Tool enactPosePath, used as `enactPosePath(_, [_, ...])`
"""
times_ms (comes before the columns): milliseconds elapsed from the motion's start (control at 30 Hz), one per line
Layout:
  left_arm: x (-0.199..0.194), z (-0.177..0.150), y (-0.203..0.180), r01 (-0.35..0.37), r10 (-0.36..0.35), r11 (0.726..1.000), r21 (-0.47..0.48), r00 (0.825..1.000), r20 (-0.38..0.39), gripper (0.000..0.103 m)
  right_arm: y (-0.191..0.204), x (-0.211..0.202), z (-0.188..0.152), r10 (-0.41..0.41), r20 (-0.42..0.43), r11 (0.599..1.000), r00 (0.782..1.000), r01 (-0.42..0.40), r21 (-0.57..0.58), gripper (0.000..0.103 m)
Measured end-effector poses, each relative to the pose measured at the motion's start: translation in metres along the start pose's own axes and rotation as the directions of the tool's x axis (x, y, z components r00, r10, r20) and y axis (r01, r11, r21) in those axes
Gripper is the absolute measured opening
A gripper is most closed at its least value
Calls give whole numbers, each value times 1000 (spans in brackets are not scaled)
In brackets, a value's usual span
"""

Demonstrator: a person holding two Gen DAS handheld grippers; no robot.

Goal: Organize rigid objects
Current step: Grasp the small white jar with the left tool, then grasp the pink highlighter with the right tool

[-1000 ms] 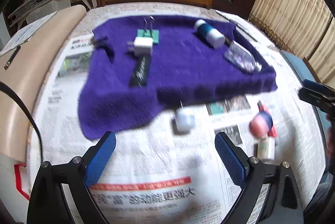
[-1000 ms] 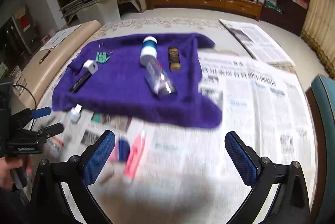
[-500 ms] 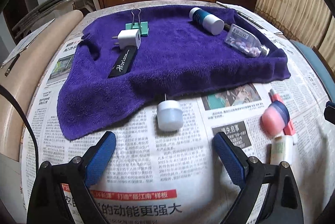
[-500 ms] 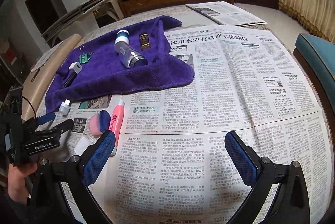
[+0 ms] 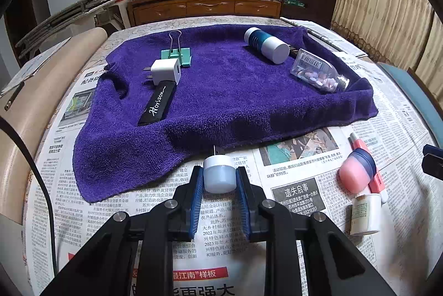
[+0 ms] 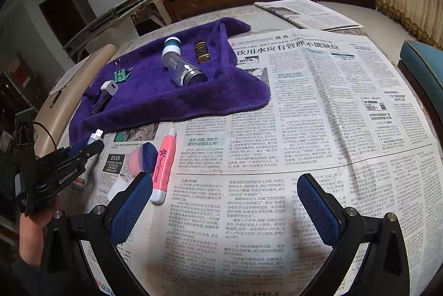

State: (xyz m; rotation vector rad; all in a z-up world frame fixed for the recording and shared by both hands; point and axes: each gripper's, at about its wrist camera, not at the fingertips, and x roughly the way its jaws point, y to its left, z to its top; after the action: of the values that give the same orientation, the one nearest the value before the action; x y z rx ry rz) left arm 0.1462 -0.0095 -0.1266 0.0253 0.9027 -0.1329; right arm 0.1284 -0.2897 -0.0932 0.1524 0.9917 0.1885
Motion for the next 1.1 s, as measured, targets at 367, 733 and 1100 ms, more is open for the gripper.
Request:
enactPosePath(367, [-22,-23,17,26,-26,998,-65,1000,5,22,32,27,-6,-18,-27,996,999,15,-86,102])
enactPosePath(733, [-29,-33,28,86,-85,992,-96,996,8,22,65,59,-10,-157,-5,967,988,153,-202,95])
enactPosePath(1100, [-32,-37,32,123,-123,986,-108,992,12,23,80,56,-8,-138,54,956,989,147,-253,25])
